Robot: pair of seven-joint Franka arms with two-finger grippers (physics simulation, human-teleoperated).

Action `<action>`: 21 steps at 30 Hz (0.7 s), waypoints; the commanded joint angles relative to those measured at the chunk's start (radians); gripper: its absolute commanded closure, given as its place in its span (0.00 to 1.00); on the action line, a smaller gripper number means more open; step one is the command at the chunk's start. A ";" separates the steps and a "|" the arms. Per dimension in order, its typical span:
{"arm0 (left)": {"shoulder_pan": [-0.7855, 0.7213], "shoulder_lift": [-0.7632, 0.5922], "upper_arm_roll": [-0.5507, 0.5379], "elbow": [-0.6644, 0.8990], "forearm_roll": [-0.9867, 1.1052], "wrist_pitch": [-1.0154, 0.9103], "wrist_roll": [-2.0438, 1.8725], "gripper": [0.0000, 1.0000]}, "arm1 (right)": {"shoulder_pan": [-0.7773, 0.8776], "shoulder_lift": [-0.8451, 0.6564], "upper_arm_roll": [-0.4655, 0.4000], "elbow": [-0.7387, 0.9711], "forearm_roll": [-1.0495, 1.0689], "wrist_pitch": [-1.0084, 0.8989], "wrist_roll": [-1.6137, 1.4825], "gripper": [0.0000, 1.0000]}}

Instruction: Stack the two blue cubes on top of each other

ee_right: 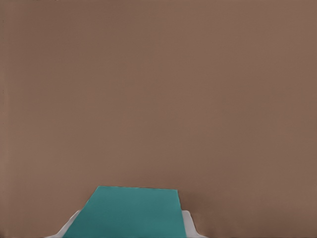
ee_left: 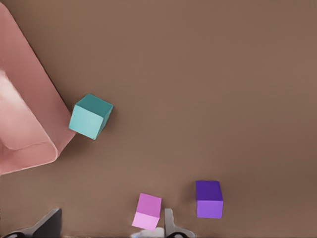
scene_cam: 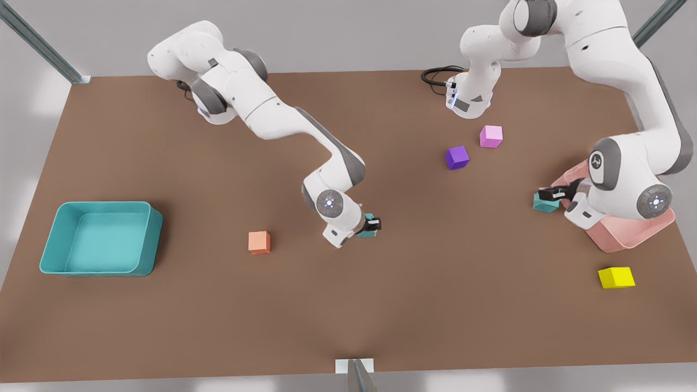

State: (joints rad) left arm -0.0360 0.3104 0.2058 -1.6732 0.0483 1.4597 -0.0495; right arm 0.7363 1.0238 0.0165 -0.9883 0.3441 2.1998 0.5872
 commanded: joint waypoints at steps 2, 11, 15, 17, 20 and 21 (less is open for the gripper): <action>0.004 -0.019 0.020 -0.206 0.045 0.464 -0.843 0.00 | 0.009 0.101 0.026 0.108 -0.013 0.363 0.815 0.41; 0.028 -0.030 0.135 -0.482 -0.309 1.038 -1.147 0.00 | 0.038 0.148 0.049 0.171 -0.019 0.521 0.916 0.00; 0.042 -0.014 0.135 -0.522 -0.332 1.065 -1.063 0.00 | -0.081 -0.033 0.051 0.160 -0.011 0.000 0.623 0.00; 0.042 -0.014 0.135 -0.530 -0.288 1.064 -1.060 0.00 | -0.216 -0.161 0.030 0.155 -0.042 -0.498 0.225 0.00; 0.042 -0.005 0.135 -0.542 -0.288 1.064 -1.060 0.00 | -0.324 -0.353 0.016 0.087 -0.460 -0.970 -0.338 0.00; 0.041 -0.005 0.135 -0.548 -0.248 1.058 -1.058 0.00 | -0.363 -0.458 0.017 -0.053 -0.527 -0.965 -0.474 0.00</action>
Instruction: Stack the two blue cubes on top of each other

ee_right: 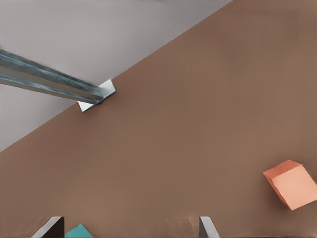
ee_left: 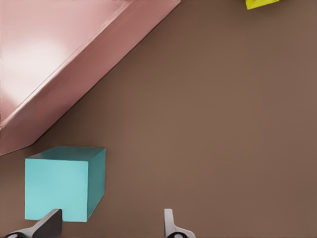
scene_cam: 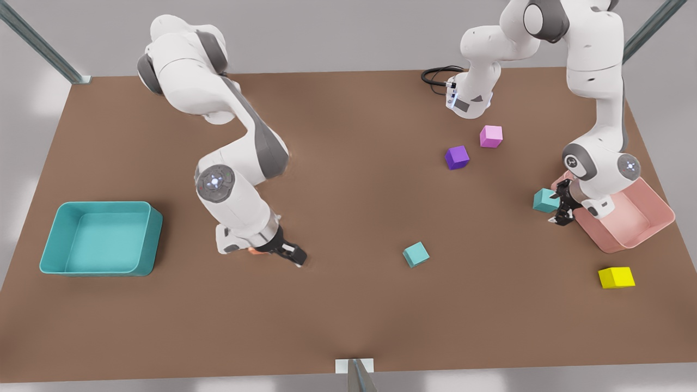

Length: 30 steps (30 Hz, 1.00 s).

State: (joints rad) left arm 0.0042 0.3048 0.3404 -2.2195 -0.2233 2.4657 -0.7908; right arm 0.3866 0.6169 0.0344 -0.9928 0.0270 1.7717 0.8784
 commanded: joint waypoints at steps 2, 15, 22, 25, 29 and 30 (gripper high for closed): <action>-0.007 0.000 0.000 -0.005 0.078 -0.002 -0.317 0.00 | -0.104 -0.184 -0.001 -0.211 -0.211 -0.505 -0.782 0.00; 0.030 0.022 0.000 -0.023 0.211 -0.099 -0.318 0.00 | -0.193 -0.563 -0.119 -0.662 -0.045 -0.170 -0.972 0.00; 0.037 0.051 0.000 -0.031 0.211 -0.085 -0.314 0.00 | -0.370 -0.490 -0.133 -0.457 0.041 -0.245 -0.990 0.00; 0.037 0.095 0.000 -0.031 0.211 -0.034 -0.314 0.00 | -0.367 -0.474 -0.131 -0.446 0.034 -0.236 -0.987 0.00; 0.037 0.112 0.000 -0.031 0.211 -0.013 -0.314 0.00 | -0.367 -0.474 -0.130 -0.440 0.045 -0.207 -0.984 0.00; 0.037 0.112 0.000 -0.031 0.197 -0.013 -0.315 0.19 | -0.364 -0.477 -0.128 -0.443 0.044 -0.215 -0.978 0.00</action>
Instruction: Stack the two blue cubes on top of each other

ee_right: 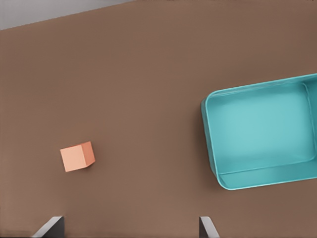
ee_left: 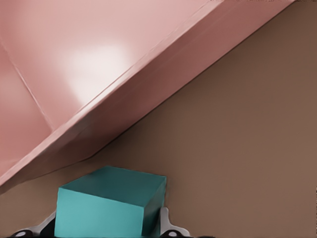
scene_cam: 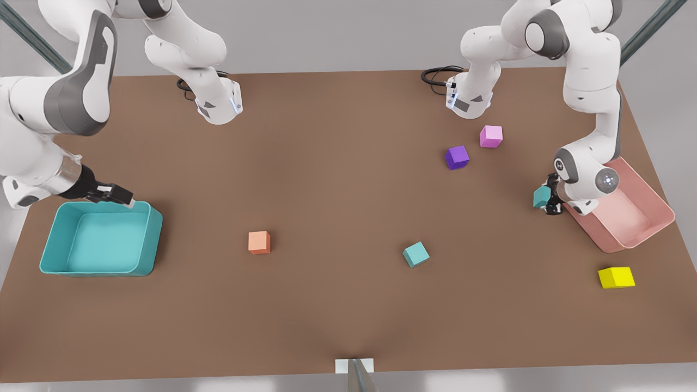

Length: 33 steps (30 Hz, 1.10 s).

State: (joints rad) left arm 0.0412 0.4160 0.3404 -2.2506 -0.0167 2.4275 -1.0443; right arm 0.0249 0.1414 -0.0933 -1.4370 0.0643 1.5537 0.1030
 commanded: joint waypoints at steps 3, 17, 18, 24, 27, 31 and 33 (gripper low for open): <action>-0.003 -0.008 -0.001 0.000 -0.009 0.025 -0.065 0.52 | 0.001 -0.002 0.003 -0.006 0.008 -0.023 -0.198 0.00; -0.481 0.251 -0.314 0.844 -0.092 -0.512 -0.418 0.49 | -0.003 0.000 -0.003 -0.003 0.002 -0.075 -0.197 0.00; -0.485 0.257 -0.316 0.856 -0.095 -0.490 -0.419 0.49 | -0.003 0.000 -0.003 -0.003 0.002 -0.073 -0.197 0.00; -0.480 0.259 -0.340 0.787 -0.095 -0.400 -0.415 0.49 | 0.004 0.010 0.003 -0.005 0.006 -0.075 -0.198 0.00; -0.477 0.259 -0.340 0.776 -0.094 -0.341 -0.416 0.49 | 0.003 0.010 0.003 -0.003 0.008 -0.073 -0.197 0.00; -0.471 0.262 -0.340 0.734 -0.094 -0.317 -0.416 0.48 | 0.004 0.012 0.003 -0.003 0.003 -0.073 -0.197 0.00; -0.472 0.260 -0.340 0.714 -0.092 -0.301 -0.416 0.48 | 0.003 0.012 0.003 -0.002 0.003 -0.072 -0.197 0.00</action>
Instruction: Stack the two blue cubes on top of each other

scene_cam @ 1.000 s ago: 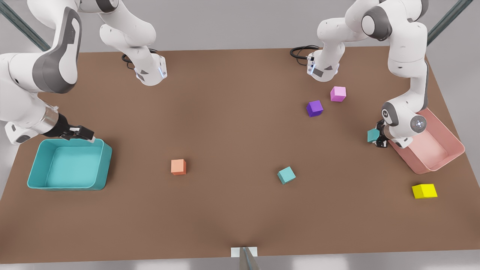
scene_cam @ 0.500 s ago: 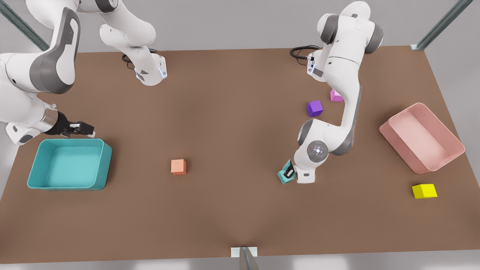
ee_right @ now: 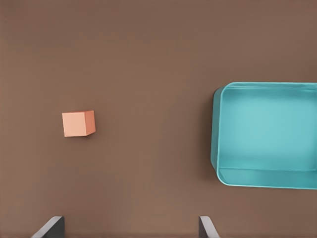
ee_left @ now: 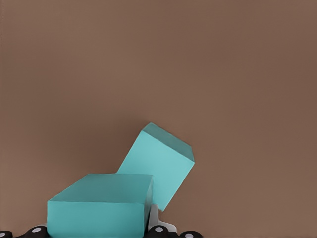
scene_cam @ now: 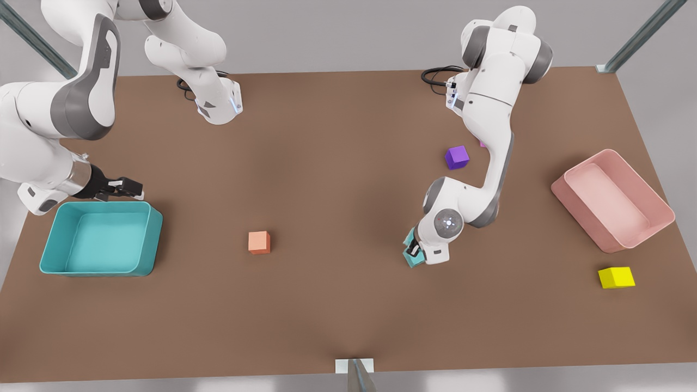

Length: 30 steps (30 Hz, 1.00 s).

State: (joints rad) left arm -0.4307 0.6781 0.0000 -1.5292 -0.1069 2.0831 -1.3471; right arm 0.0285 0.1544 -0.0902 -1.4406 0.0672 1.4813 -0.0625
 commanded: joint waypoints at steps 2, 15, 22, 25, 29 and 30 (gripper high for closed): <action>0.000 -0.003 0.000 -0.006 -0.001 0.068 -0.115 0.48 | 0.001 -0.001 0.000 0.000 0.000 0.004 -0.031 0.00; 0.007 0.001 0.000 -0.020 0.007 0.137 -0.115 0.32 | 0.056 0.031 -0.002 0.016 -0.007 0.002 -0.031 0.00; 0.015 -0.006 0.002 -0.017 0.009 0.123 -0.113 0.00 | 0.053 0.030 -0.005 0.017 -0.007 0.001 -0.031 0.00; 0.018 -0.008 0.003 0.020 0.009 0.052 -0.113 0.00 | 0.051 0.030 -0.005 0.019 -0.006 0.002 -0.031 0.00; 0.030 -0.034 0.005 0.078 0.038 -0.089 -0.113 0.00 | 0.053 0.031 -0.005 0.019 -0.009 0.002 -0.031 0.00; 0.041 -0.048 0.003 0.078 0.044 -0.124 -0.113 0.00 | 0.053 0.031 -0.005 0.019 -0.009 0.002 -0.031 0.00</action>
State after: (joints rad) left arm -0.3935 0.6341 0.0041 -1.4550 -0.0773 2.0756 -1.4403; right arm 0.0811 0.1864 -0.0948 -1.4227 0.0584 1.4835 -0.0876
